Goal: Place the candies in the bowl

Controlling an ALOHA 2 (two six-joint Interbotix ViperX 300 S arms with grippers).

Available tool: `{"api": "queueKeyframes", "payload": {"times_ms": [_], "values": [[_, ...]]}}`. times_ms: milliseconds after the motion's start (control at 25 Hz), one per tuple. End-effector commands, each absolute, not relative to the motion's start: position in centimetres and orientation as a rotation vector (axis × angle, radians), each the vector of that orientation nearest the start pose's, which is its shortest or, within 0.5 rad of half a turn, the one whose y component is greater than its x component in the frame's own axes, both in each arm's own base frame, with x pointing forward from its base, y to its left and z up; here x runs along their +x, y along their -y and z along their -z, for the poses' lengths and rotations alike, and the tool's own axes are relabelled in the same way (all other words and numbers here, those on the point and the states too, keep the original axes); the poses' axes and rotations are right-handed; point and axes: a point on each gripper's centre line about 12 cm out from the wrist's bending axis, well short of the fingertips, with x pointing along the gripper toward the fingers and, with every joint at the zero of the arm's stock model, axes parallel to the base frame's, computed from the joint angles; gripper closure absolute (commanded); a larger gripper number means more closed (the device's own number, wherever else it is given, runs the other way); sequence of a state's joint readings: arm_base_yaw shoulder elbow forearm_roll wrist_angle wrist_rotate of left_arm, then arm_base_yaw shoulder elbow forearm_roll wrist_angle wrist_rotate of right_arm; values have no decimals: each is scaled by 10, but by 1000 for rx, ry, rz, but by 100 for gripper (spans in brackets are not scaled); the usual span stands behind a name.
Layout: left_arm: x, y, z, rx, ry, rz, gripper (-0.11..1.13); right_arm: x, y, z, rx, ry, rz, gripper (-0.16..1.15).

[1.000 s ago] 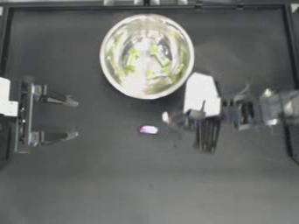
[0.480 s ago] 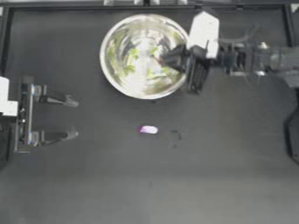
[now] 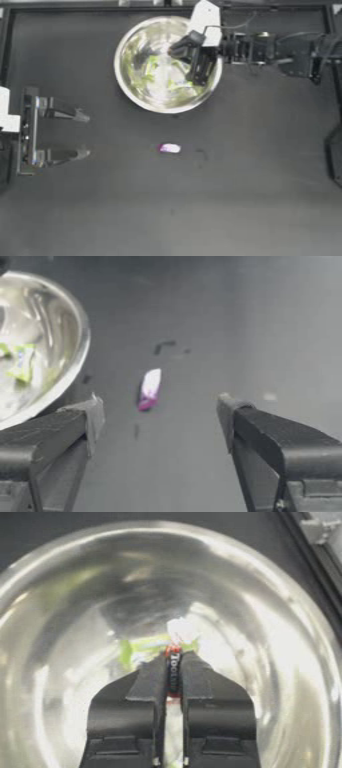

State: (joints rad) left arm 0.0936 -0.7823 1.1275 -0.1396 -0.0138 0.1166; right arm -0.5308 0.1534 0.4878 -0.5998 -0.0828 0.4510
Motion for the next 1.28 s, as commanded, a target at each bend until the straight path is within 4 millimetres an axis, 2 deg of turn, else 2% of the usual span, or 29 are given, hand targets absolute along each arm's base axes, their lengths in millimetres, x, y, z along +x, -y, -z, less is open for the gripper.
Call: {"api": "queueKeyframes", "payload": {"times_ms": [40, 160, 280, 360, 400, 520, 600, 720, 840, 1080, 1280], "values": [[226, -22, -246, -39, -318, -100, 4, 397, 226, -181, 4, -554, 427, 62], [227, -22, -245, -40, -319, -100, 4, 402, 229, -182, -24, -555, 418, 46], [227, -22, -245, -40, -322, -100, 4, 402, 228, -180, -45, -563, 408, 9], [227, -22, -245, -39, -321, -100, 4, 401, 227, -181, -39, -560, 409, -9], [227, -22, -245, -39, -321, -100, 4, 401, 226, -181, -38, -559, 408, -10], [227, -22, -244, -36, -323, -99, 4, 401, 221, -190, -43, -543, 402, 0], [227, -22, -244, -34, -323, -99, 4, 400, 215, -200, -52, -524, 395, 1], [227, -22, -246, -33, -320, -99, 4, 395, 200, -218, -68, -489, 376, 1], [227, -22, -245, -33, -321, -99, 4, 384, 177, -239, -83, -438, 342, 1], [227, -22, -246, -33, -321, -99, 4, 349, 130, -265, -67, -352, 280, 1], [228, -22, -247, -30, -317, -98, 4, 314, 91, -273, -54, -295, 212, 1]]}}
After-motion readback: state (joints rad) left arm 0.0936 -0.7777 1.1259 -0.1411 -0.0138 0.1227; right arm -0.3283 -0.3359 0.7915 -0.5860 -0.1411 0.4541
